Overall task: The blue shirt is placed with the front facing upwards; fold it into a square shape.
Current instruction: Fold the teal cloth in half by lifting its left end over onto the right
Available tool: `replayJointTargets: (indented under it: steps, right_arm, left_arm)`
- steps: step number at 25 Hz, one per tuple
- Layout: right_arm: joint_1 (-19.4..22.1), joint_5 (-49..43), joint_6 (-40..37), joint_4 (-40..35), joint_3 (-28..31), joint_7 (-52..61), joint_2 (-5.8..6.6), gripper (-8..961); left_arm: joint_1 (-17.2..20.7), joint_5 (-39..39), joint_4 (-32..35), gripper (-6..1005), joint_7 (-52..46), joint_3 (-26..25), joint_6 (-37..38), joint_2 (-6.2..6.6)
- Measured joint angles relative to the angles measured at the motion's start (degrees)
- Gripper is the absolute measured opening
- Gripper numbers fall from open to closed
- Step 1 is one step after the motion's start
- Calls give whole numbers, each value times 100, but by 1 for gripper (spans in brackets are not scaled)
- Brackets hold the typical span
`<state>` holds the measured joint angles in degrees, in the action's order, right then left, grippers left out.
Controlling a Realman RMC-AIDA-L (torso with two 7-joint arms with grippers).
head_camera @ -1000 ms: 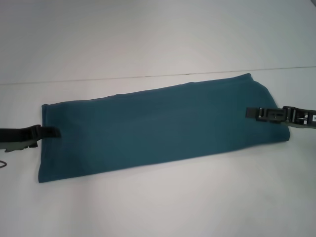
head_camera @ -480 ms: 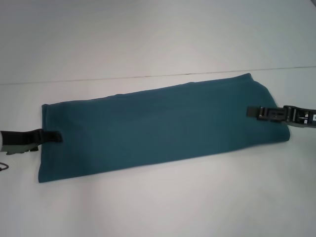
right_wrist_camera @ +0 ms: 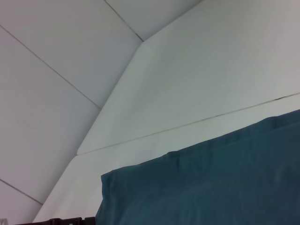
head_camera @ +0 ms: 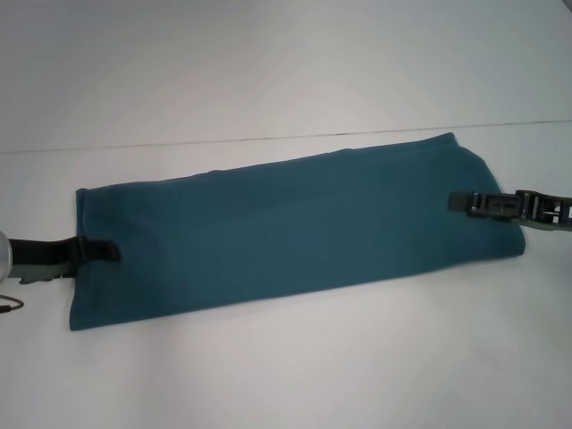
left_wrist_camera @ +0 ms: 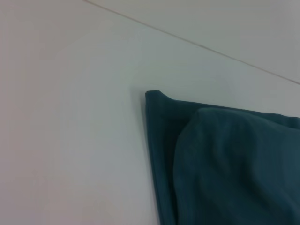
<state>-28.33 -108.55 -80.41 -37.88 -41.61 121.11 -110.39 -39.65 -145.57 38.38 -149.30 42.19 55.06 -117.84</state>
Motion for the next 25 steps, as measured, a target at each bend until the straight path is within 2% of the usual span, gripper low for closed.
replayJointTargets:
  steps: [10,17,25]
  right_arm:
    - [23,0,19,0,5,0,0,703]
    - [52,0,22,0,8,0,0,703]
    - [56,0,28,0,13,0,0,703]
  left_arm:
    - [-122,24,-158,799,-120,-2,173,1]
    - [-50,389,159,798,-102,-81,526,-25]
    - [-15,179,235,798,-241,-86,346,16]
